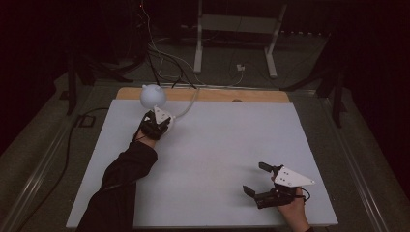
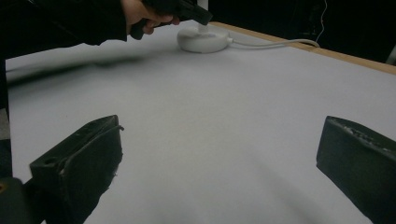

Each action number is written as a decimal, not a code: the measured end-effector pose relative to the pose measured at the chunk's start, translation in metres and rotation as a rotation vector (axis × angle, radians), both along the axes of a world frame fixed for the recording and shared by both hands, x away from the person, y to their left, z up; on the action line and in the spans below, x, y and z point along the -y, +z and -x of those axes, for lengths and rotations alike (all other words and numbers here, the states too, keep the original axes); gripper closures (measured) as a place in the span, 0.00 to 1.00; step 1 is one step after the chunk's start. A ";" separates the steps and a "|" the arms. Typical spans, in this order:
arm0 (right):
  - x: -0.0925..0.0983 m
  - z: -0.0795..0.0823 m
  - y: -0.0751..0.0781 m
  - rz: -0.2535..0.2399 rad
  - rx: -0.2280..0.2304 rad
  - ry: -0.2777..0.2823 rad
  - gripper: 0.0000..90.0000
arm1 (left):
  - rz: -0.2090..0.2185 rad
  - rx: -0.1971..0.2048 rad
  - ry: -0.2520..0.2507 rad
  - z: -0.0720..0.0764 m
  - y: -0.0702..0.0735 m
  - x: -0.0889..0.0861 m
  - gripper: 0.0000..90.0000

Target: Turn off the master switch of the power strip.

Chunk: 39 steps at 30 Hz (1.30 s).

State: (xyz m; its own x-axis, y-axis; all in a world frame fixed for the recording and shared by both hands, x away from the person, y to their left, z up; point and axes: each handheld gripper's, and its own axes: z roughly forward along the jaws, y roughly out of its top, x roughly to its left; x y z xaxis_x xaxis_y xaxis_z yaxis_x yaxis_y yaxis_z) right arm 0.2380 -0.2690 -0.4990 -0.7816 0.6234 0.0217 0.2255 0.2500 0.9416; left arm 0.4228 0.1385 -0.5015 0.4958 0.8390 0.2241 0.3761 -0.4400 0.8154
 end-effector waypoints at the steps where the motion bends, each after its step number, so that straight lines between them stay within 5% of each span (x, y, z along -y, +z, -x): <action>1: 0.000 0.000 0.000 -0.001 0.000 0.000 0.00 | -0.010 0.003 0.001 -0.001 -0.001 0.001 1.00; 11: 0.000 0.001 0.001 -0.001 0.005 -0.002 0.00 | -0.087 0.048 0.013 -0.008 -0.012 0.005 1.00; 22: 0.001 0.001 0.001 0.004 0.009 -0.005 0.00 | -0.121 0.040 0.043 -0.013 -0.021 0.006 1.00; 36: 0.001 0.001 0.001 0.005 0.008 -0.006 0.00 | -0.103 -0.002 0.042 -0.016 -0.020 0.005 1.00; 39: 0.000 0.002 0.001 0.007 0.010 -0.006 0.00 | -0.146 -0.001 0.034 -0.016 -0.019 0.008 1.00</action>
